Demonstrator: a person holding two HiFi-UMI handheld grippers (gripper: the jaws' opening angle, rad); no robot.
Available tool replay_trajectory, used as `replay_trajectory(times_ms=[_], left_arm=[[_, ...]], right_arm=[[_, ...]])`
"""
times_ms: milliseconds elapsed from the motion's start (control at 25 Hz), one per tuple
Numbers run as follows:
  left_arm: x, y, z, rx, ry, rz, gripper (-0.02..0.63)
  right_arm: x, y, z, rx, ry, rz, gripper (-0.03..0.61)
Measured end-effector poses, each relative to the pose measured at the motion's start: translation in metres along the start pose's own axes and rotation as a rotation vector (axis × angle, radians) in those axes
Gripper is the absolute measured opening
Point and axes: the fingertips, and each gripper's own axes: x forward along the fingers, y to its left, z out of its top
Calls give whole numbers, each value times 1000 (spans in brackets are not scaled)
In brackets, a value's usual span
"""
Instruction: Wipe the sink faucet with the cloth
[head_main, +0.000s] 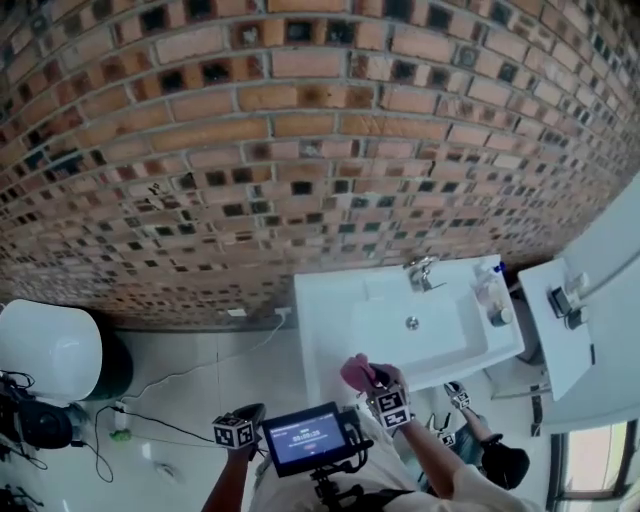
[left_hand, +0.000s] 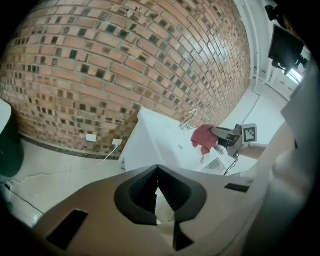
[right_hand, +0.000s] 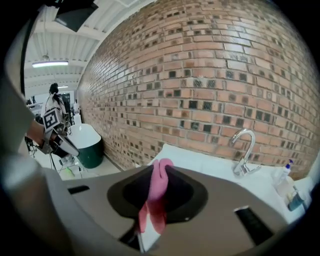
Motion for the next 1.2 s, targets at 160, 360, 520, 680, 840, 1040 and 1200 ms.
replay_trajectory(times_ms=[160, 360, 520, 680, 840, 1040, 1200], left_arm=[[-5, 29, -41, 27, 53, -41, -9], [-8, 54, -87, -6, 98, -73, -9], [-28, 33, -73, -66, -40, -146, -9], [-48, 9, -36, -65, -187, -141, -9], [-57, -31, 4, -12, -283, -164, -9], [-70, -103, 36, 109, -324, -209, -9], [-75, -158, 36, 170, -338, -221, -9]], right_arm=[[-28, 21, -7, -7, 8, -62, 80], [-60, 43, -11, 50, 17, -136, 80], [-76, 62, -10, 140, -32, -130, 80], [-91, 69, -5, 203, -97, -129, 80], [-118, 58, 11, 260, -159, -130, 80], [-179, 46, 30, 314, -245, -118, 80], [-235, 41, 32, 340, -300, -93, 81]])
